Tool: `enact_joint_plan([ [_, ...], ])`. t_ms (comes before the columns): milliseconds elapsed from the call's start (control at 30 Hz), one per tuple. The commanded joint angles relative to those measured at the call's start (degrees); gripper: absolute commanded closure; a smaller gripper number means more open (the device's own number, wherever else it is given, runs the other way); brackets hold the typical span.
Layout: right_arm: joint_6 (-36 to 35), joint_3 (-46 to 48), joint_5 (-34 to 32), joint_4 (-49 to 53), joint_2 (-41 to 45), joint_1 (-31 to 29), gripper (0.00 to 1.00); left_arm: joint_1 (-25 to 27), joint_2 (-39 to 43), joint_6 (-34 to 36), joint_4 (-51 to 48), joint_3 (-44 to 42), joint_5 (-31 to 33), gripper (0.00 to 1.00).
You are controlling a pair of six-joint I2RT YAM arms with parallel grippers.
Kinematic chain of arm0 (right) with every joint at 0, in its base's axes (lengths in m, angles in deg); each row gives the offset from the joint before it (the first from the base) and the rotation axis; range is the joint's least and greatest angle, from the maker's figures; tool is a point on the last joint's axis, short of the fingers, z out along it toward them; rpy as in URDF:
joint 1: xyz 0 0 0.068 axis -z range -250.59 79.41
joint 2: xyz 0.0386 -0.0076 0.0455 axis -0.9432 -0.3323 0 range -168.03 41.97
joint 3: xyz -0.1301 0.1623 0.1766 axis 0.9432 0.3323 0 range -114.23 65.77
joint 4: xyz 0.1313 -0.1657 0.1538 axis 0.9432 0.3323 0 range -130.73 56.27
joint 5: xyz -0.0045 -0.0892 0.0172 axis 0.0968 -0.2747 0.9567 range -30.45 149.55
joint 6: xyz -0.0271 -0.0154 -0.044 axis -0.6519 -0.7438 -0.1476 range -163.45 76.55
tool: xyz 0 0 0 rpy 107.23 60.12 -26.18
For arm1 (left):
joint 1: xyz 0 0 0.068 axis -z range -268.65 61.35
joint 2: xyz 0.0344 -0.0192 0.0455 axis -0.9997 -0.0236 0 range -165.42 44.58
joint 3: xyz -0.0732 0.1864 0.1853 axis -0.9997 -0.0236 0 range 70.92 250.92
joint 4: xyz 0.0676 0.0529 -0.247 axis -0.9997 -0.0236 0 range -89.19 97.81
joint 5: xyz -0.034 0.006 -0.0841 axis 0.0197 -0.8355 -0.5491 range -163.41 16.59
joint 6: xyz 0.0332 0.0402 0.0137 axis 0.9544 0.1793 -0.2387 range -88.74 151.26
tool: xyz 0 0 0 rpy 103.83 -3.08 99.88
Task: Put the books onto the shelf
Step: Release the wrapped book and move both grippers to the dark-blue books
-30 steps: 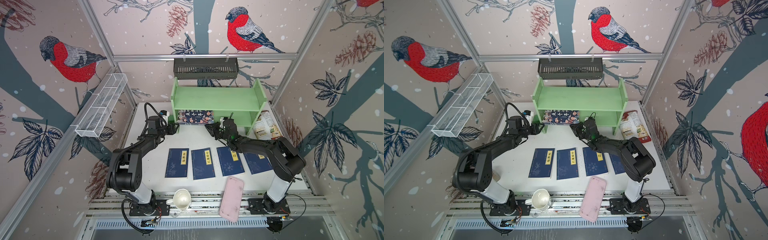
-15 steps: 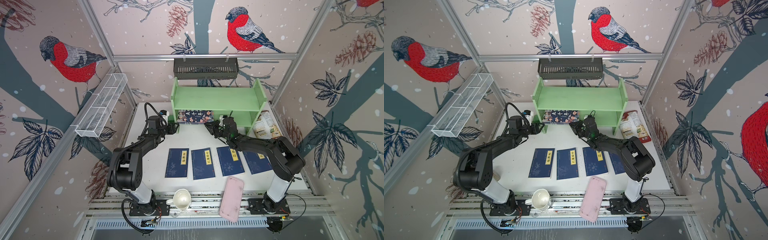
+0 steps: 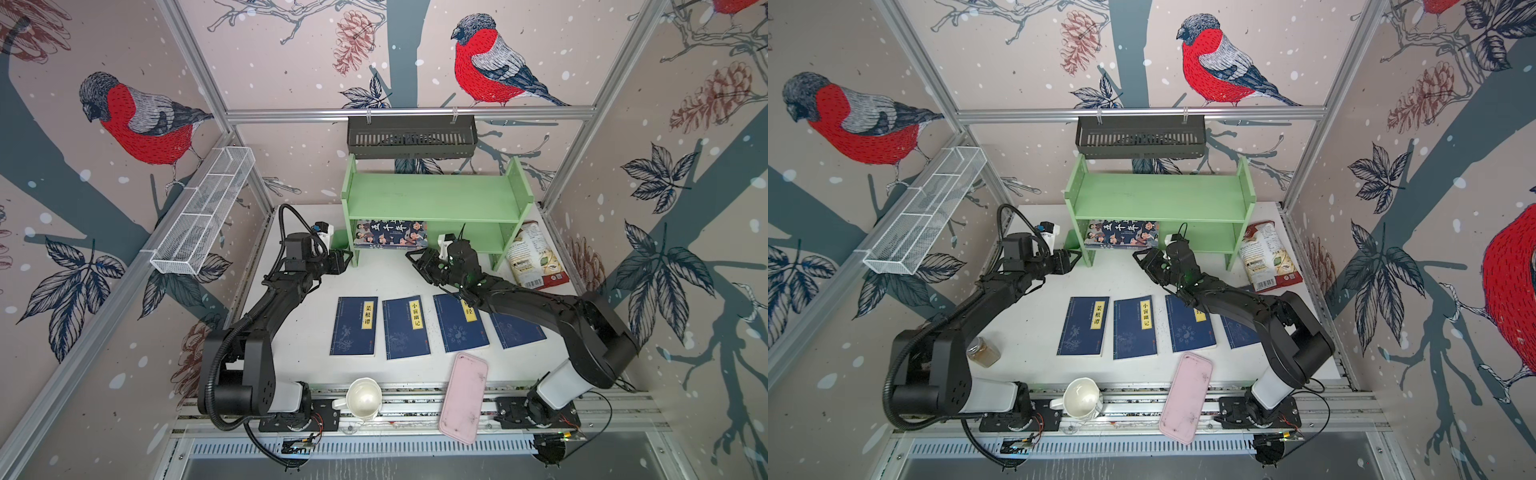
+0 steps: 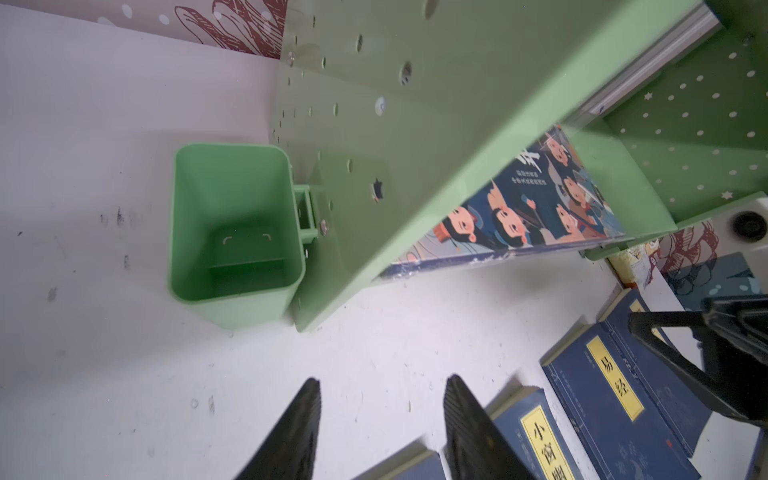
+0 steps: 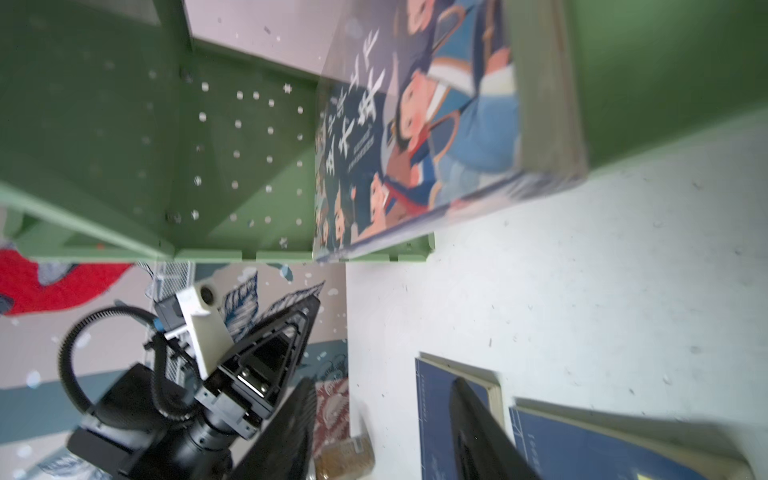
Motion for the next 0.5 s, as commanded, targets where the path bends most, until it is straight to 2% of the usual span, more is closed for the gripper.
enact_joint_plan([
  [0,-12.17,-2.0,-0.59,13.45,1.99,-2.33,0.37,-1.0,0.81,2.94,-14.98,2.93,-2.03,0.49],
  [133,-16.88,-3.98,-0.95,24.16,3.43,-4.01,0.35,-3.63,-1.49,2.59,-26.07,6.86,-8.07,0.46],
  [267,-20.72,-2.92,1.5,26.86,5.7,-4.72,0.33,-5.51,-4.9,2.05,-33.2,6.89,-13.11,0.44],
  [367,-23.23,-4.15,7.45,26.65,3.86,-5.58,0.31,-5.63,-5.4,3.26,-33.41,5.45,-11.9,0.34],
  [467,-24.91,-5.85,7.11,28.63,0.82,-6.83,0.31,-5.63,-8.42,5.28,-35.02,5.09,-8.65,0.33],
])
